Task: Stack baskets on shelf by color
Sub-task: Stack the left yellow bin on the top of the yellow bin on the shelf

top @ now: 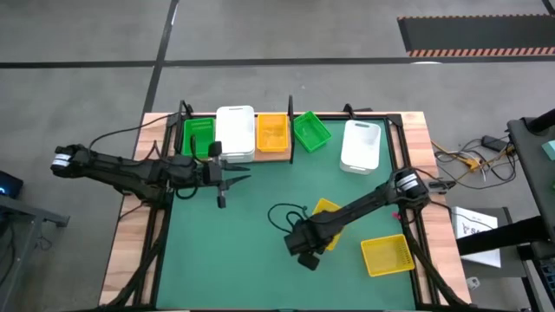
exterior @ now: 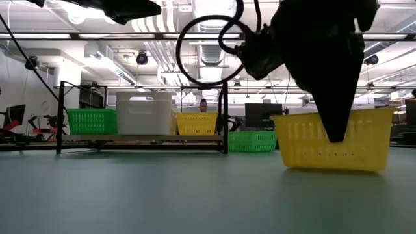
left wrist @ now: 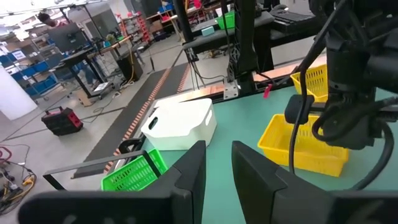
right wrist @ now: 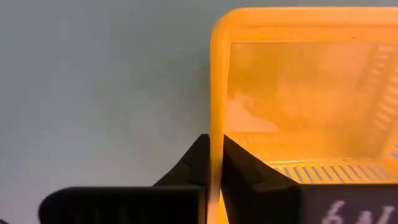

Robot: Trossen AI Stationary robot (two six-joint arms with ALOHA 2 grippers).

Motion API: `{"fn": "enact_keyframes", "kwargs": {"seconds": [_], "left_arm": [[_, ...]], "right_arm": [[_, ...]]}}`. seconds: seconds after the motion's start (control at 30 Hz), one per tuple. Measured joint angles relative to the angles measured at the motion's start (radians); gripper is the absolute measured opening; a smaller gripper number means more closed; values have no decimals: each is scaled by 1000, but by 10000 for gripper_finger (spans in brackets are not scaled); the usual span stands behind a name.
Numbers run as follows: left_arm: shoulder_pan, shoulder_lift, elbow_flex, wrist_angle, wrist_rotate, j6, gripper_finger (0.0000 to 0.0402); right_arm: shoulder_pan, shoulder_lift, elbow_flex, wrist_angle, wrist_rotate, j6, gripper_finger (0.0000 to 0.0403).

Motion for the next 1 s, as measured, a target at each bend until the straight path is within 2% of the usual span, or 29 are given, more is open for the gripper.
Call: {"fn": "enact_keyframes", "kwargs": {"seconds": [0.17,0.3,0.4,0.53,0.77,1.0], "left_arm": [[0,-10,-1,0,0,0,61],[0,-30,-2,2,0,40,61],[1,-53,-3,24,-4,94,61],[2,-105,-3,31,-83,169,61],[2,-196,-65,36,-106,173,61],[2,-260,-105,70,-106,207,61]], "right_arm": [[23,-32,6,-5,16,-110,9],[51,-53,32,-8,33,-283,9],[69,-70,74,-7,109,-425,8],[64,-72,161,-11,203,-560,8],[10,-72,325,-9,354,-787,8],[-120,-72,431,-14,382,-934,8]]}}
